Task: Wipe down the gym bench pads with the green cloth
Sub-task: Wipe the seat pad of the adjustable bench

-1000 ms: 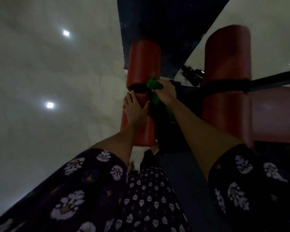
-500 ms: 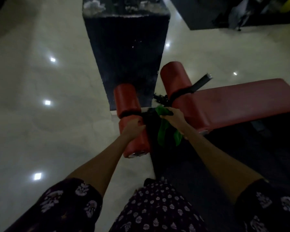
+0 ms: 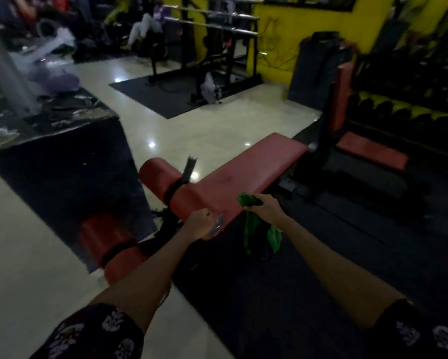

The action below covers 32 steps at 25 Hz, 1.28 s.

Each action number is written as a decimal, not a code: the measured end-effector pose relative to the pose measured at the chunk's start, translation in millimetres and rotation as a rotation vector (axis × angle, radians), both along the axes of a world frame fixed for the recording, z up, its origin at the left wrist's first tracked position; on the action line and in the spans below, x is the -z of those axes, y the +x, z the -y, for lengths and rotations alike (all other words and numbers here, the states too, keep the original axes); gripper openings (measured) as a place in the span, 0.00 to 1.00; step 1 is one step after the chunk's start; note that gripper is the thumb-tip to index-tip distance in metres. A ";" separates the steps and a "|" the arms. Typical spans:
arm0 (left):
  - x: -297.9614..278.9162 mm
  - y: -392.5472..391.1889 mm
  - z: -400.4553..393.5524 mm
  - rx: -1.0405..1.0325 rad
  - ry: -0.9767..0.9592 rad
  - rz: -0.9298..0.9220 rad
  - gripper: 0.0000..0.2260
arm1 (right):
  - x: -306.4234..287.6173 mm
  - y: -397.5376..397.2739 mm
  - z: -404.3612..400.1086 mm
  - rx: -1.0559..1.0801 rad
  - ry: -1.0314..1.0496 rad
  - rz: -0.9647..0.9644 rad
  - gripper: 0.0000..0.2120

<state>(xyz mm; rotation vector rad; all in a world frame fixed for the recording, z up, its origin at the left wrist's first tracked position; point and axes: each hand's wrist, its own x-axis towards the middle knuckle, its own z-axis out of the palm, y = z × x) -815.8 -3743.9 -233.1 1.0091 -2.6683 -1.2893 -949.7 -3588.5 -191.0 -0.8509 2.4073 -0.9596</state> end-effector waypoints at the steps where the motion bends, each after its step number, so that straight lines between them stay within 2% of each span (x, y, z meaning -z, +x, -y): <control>1: -5.1 -12.5 -19.5 0.057 -0.015 -0.002 0.12 | -5.2 -5.4 -27.7 0.040 0.006 0.006 0.16; 6: -25.6 -59.8 -135.5 0.279 -0.044 -0.058 0.16 | -30.8 -10.3 -170.8 0.273 0.003 0.033 0.18; 12: -45.5 -86.9 -284.8 0.565 -0.093 -0.066 0.17 | -48.4 21.6 -339.4 0.513 -0.008 0.018 0.17; 16: -42.4 -104.0 -372.0 0.744 -0.110 -0.066 0.16 | -53.9 39.1 -422.4 0.690 -0.037 0.012 0.18; 22: -38.9 -138.8 -476.1 0.949 -0.033 -0.041 0.15 | -46.8 38.1 -514.6 0.915 -0.066 0.029 0.20; 24: -36.9 -156.6 -505.6 1.009 -0.091 -0.045 0.16 | -44.1 26.6 -539.2 0.965 -0.069 0.011 0.20; 29: -34.6 -233.7 -572.4 1.103 -0.143 -0.032 0.17 | -37.0 -31.0 -592.8 1.048 -0.064 0.010 0.19; 32: -39.8 -301.9 -603.2 1.151 -0.153 -0.050 0.17 | -35.1 -92.1 -626.4 1.067 -0.026 0.005 0.19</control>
